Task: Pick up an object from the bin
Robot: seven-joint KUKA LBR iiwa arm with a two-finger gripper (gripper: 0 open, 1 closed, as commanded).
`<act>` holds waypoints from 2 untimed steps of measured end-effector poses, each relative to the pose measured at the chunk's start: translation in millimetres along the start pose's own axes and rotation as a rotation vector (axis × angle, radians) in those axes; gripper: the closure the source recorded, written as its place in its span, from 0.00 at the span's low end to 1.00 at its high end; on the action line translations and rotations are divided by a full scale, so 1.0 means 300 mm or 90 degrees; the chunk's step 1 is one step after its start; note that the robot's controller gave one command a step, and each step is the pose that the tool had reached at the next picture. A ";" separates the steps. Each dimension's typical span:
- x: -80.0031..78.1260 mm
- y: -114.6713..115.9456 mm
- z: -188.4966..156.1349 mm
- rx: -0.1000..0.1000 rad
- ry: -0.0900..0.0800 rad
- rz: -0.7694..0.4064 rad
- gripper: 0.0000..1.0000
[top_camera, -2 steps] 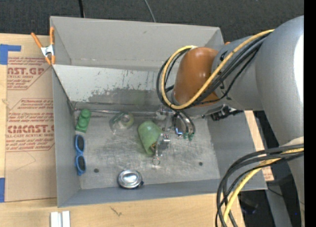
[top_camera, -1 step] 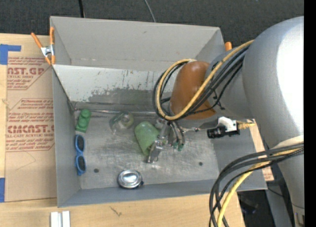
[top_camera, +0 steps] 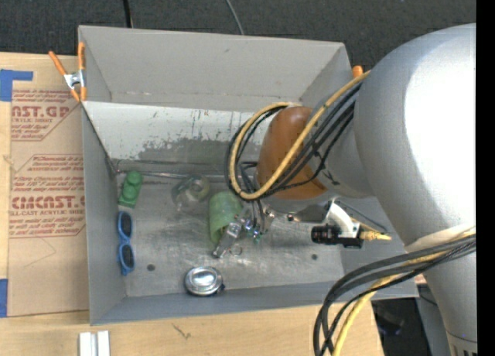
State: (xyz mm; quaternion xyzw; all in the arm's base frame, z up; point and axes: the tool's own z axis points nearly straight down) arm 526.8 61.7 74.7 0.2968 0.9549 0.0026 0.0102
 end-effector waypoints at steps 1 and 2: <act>-0.007 -0.001 -0.007 0.000 -0.002 0.001 1.00; -0.017 0.007 -0.420 0.004 0.008 0.000 1.00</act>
Offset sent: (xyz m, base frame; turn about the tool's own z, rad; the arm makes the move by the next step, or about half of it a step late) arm 0.0000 0.0000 0.0000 0.0000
